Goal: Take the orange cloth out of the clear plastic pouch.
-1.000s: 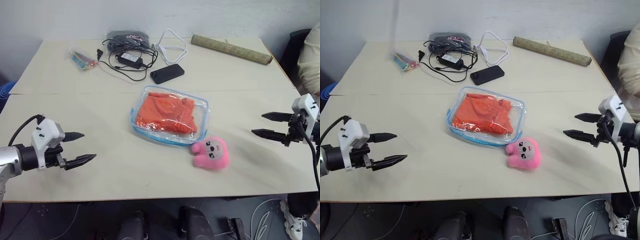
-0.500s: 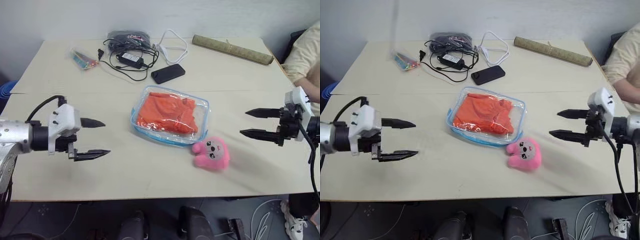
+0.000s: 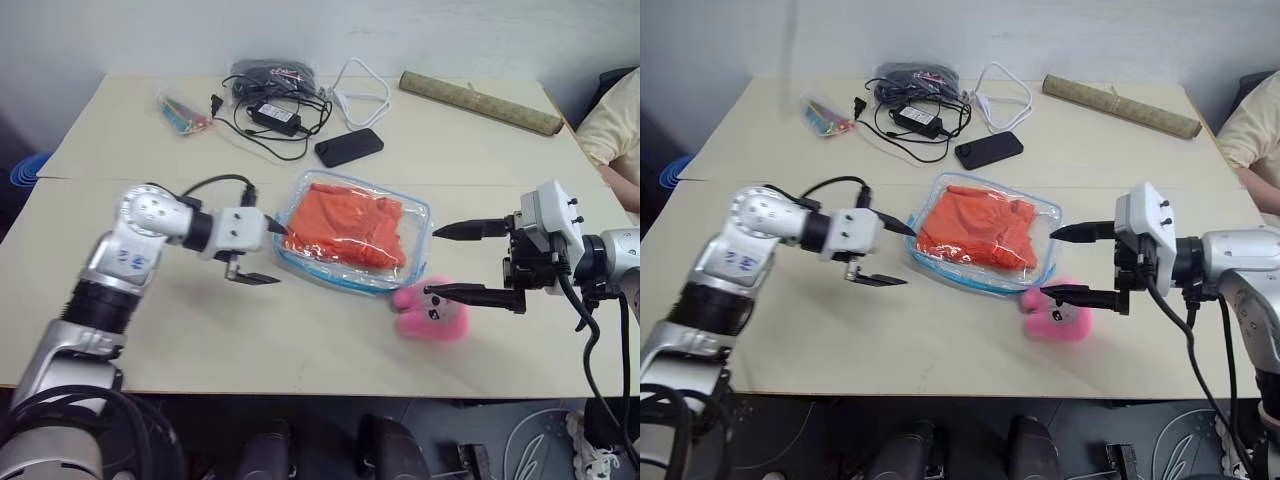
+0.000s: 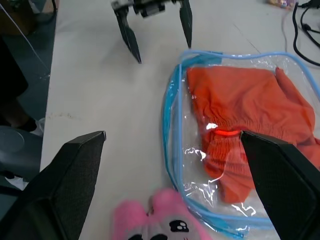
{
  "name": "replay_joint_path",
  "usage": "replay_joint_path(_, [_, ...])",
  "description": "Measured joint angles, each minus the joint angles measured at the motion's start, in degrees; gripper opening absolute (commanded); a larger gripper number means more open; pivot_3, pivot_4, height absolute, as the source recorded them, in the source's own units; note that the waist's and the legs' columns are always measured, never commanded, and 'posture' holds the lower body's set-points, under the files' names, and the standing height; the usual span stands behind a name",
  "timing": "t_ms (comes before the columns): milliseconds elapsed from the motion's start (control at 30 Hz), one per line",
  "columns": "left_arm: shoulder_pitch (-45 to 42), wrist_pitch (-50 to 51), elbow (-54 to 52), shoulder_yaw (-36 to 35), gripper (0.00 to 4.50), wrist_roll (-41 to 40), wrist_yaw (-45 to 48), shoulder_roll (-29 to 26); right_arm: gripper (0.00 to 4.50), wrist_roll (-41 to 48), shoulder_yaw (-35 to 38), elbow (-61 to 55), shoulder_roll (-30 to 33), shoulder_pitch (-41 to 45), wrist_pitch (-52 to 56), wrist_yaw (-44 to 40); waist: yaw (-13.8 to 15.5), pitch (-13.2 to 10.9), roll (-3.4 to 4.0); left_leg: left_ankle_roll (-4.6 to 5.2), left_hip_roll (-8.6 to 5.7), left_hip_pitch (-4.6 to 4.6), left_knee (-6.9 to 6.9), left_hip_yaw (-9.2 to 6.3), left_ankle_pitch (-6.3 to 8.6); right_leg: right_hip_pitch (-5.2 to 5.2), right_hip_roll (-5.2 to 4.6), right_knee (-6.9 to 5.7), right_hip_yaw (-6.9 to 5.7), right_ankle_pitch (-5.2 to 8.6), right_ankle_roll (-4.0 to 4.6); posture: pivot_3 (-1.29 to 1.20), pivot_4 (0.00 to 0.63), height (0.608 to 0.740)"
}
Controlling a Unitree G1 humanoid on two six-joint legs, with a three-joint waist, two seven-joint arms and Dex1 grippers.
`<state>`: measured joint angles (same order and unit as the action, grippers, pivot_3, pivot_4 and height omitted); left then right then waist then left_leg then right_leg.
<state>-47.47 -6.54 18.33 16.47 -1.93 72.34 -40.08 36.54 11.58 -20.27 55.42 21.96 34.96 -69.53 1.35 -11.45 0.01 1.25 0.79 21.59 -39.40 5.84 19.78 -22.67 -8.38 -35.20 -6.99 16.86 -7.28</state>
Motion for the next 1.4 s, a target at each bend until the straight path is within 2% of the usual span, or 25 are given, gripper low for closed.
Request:
replay_joint_path(500, [-4.17,-8.47,10.06,-0.3,4.47,2.67,-2.22,4.28,4.5,0.35,2.45,-0.61,0.71,-6.43,-1.09,0.36,0.17,-0.03,-0.08,0.05,-0.01,0.12,-0.39,-0.33,0.02,0.05,-0.02,-0.22,-0.08,-0.01,-0.01,0.0,0.15,0.74])
replay_joint_path(533, [-4.87,-9.88,12.32,-0.03,4.18,3.86,-3.13,5.25,4.5,0.34,2.49,-0.62,0.71,-6.62,-1.16,0.51,0.19,-0.02,-0.09,0.07,-0.01,0.13,-0.44,-0.34,0.03,0.07,-0.02,-0.22,-0.11,-0.01,-0.02,0.0,0.15,0.74])
replay_joint_path(600, [-5.55,-11.71,15.12,0.52,3.91,5.45,-4.43,6.61,4.5,0.35,2.49,-0.74,0.71,-6.75,-1.18,0.68,0.15,-0.02,-0.09,0.08,-0.01,0.23,-0.53,-0.34,0.04,0.07,-0.02,-0.22,-0.2,-0.01,-0.02,0.0,0.15,0.74])
replay_joint_path(800, [-6.24,-15.85,20.87,1.16,2.08,8.26,-5.94,8.4,4.5,0.52,2.49,-1.56,0.71,-6.89,-1.18,1.25,0.08,-0.03,-0.09,0.08,0.01,0.57,-0.67,-0.53,0.04,-0.11,-0.02,-0.25,-0.42,-0.01,-0.02,0.0,0.15,0.74])
replay_joint_path(967, [-6.09,-15.37,20.23,1.04,0.49,7.77,-4.71,8.96,4.5,0.53,2.49,-1.63,0.71,-6.89,-1.25,1.85,0.06,-0.02,-0.09,0.08,0.0,0.59,-0.69,-0.54,0.03,-0.11,-0.04,-0.26,-0.43,-0.01,-0.02,0.0,0.15,0.74])
replay_joint_path(1033, [-4.34,-11.71,15.92,0.54,0.04,6.89,-3.78,8.74,4.5,0.51,2.49,-1.73,0.71,-6.89,-1.27,2.19,0.03,-0.02,-0.09,0.08,0.0,0.58,-0.69,-0.55,0.04,-0.11,-0.05,-0.26,-0.42,-0.01,-0.02,0.0,0.15,0.74])
replay_joint_path(1300, [8.82,24.56,-18.59,0.26,0.04,5.27,-6.52,8.32,4.5,0.52,2.48,-2.03,0.71,-7.45,-1.31,2.48,0.19,-0.02,-0.09,0.09,0.04,0.58,-0.75,-0.66,0.03,-0.04,-0.07,-0.31,-0.43,-0.01,-0.02,0.0,0.15,0.74])
replay_joint_path(1400, [11.14,30.15,-27.31,1.92,0.04,6.98,-8.46,7.43,4.5,0.53,2.48,-2.11,0.72,-7.82,-1.3,2.02,0.17,-0.02,-0.09,0.09,0.04,0.57,-0.74,-0.67,0.02,-0.03,-0.08,-0.3,-0.4,-0.01,-0.02,0.0,0.15,0.74])
